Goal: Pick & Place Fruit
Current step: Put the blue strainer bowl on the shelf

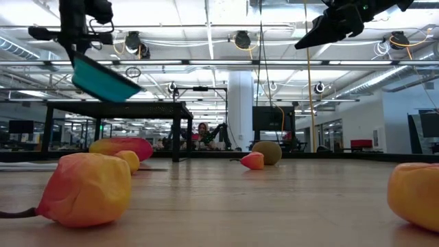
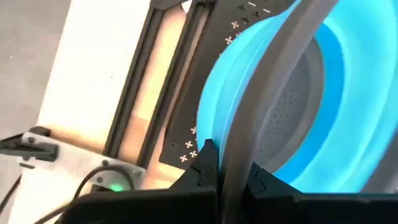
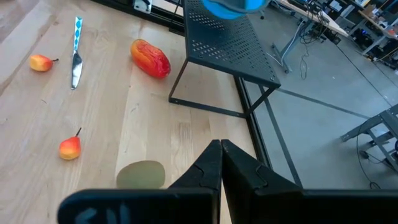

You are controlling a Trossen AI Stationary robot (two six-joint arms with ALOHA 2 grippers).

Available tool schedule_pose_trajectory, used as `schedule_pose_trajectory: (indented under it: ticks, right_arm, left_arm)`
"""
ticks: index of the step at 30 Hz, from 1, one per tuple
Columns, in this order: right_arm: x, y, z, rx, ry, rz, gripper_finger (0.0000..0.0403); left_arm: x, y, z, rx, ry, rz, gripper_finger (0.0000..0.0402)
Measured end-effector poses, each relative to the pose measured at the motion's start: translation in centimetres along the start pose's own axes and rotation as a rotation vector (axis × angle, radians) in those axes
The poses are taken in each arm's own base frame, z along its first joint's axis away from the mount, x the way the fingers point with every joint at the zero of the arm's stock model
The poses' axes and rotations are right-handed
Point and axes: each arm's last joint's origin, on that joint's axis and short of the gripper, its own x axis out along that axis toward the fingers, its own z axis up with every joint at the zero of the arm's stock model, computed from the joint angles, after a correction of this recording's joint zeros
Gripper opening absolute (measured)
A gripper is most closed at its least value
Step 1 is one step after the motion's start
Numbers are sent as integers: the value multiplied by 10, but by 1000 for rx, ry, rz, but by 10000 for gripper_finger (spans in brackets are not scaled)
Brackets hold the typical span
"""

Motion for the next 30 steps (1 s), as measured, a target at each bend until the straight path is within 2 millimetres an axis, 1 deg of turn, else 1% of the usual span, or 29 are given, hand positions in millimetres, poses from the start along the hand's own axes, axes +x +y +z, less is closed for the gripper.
schedule_pose_trajectory:
  ticks: [7, 12, 17, 21, 25, 30]
  right_arm:
    - [0, 0, 0, -10, 1, 0, 0]
    - [0, 0, 0, -11, 1, 0, 0]
    - [0, 1, -2, -11, 20, 9, 0]
    - [0, 2, -4, -7, 40, 18, 0]
    - [0, 2, -5, -5, 54, 24, 0]
    - [0, 3, -6, 0, 58, 26, 0]
  left_arm:
    - [-13, 8, -7, -2, -45, -68, 0]
    - [-16, 18, -3, 3, -46, -90, 0]
    - [-15, 20, 2, 22, -27, -136, 0]
    - [-7, 16, 3, 63, -2, -190, 0]
    - [8, 17, 4, 124, 40, -219, 0]
    - [19, 16, 4, 132, 67, -239, 0]
